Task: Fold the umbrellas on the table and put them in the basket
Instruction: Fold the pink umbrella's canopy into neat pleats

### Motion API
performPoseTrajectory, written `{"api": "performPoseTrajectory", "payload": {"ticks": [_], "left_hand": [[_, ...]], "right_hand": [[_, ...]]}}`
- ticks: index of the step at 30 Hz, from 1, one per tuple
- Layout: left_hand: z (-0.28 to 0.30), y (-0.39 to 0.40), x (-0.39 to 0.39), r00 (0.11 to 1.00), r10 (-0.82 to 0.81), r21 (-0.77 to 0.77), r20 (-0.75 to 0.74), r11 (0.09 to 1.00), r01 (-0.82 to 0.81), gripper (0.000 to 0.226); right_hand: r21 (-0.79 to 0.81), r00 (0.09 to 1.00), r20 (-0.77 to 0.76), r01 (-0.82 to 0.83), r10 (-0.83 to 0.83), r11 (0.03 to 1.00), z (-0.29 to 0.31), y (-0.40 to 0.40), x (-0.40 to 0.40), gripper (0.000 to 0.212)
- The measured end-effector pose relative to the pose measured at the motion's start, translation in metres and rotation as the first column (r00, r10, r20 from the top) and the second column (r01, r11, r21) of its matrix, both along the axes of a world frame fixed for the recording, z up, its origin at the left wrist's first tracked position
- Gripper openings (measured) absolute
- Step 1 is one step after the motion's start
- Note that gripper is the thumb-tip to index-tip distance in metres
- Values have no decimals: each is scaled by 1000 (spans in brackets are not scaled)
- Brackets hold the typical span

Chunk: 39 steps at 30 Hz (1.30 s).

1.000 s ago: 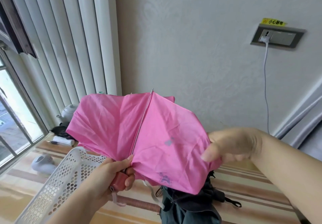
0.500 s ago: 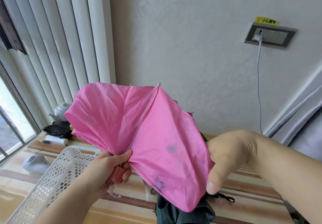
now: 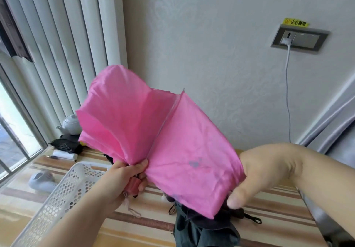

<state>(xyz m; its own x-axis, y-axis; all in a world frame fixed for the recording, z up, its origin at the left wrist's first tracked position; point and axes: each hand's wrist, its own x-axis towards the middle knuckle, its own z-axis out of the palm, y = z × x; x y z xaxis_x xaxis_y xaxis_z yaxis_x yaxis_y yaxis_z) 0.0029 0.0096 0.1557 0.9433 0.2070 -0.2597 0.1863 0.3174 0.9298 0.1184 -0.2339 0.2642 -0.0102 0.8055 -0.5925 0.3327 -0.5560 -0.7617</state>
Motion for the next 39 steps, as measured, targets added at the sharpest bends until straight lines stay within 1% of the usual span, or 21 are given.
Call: {"api": "performPoseTrajectory", "payload": {"ticks": [2,4,6,9,13,15,18,20,22,24,25,26,27,29,30,32,34,35,36,37,39], "left_hand": [[-1,0,0,1000,4,-20,8,1000,-4,32],[0,-3,1,1000,-7,-41,29,999,8,29],[1,-3,1,999,1,-50,46,999,1,23],[3,0,1,999,20,-87,44,996,-16,21],[1,2,2,999,9,-77,40,997,-6,22],[1,4,3,999,14,-92,44,996,-10,21],[0,5,4,999,-1,-113,53,994,7,21],[-1,6,4,998,-15,-110,55,994,21,22],[-6,8,4,999,-13,-103,48,995,18,26],[-8,7,5,999,24,-101,40,995,-20,29],[-9,5,6,997,59,-120,47,991,-53,28],[-11,2,8,993,103,-148,56,984,-94,27],[-12,-3,10,987,149,-173,64,975,-136,27],[-12,-12,14,973,216,-200,84,960,-195,27],[-12,-16,16,967,238,-204,92,955,-216,29],[-12,-22,17,955,283,-189,89,946,-263,30],[-14,-26,18,943,321,-170,85,937,-304,27],[-14,-30,19,937,339,-158,86,933,-323,27],[-15,-33,20,929,359,-146,92,928,-344,28],[-14,-37,20,919,381,-140,101,920,-366,29],[-12,-43,20,906,408,-151,109,908,-391,29]], "right_hand": [[-18,999,22,-47,47,999,1,1,2,16],[-48,998,60,-30,33,998,7,-5,3,28],[82,989,114,86,-95,993,9,-13,7,28],[317,911,181,304,-372,898,7,-31,18,35],[448,869,130,378,-477,810,-2,-41,24,40],[446,892,97,358,-442,820,-1,-43,24,42],[352,959,-7,269,-285,896,4,-44,20,22],[413,935,-19,331,-355,848,6,-44,19,27],[536,796,-42,528,-604,659,9,-44,19,44],[693,485,-19,637,-874,339,3,-45,15,56],[730,331,5,644,-944,230,-2,-42,6,56],[734,261,43,646,-964,208,-9,-37,-6,55],[711,268,104,653,-958,260,-16,-28,-22,60],[636,362,214,654,-907,411,-29,-9,-50,82],[619,387,222,653,-895,436,-36,1,-58,90],[593,373,156,705,-915,389,-46,18,-59,107],[559,261,47,793,-964,242,-51,34,-52,120],[564,195,5,809,-981,164,-52,41,-48,116],[584,148,-13,804,-989,112,-54,47,-44,102],[621,104,4,780,-995,84,-56,53,-41,77],[728,62,90,676,-994,108,-59,62,-38,36]]}}
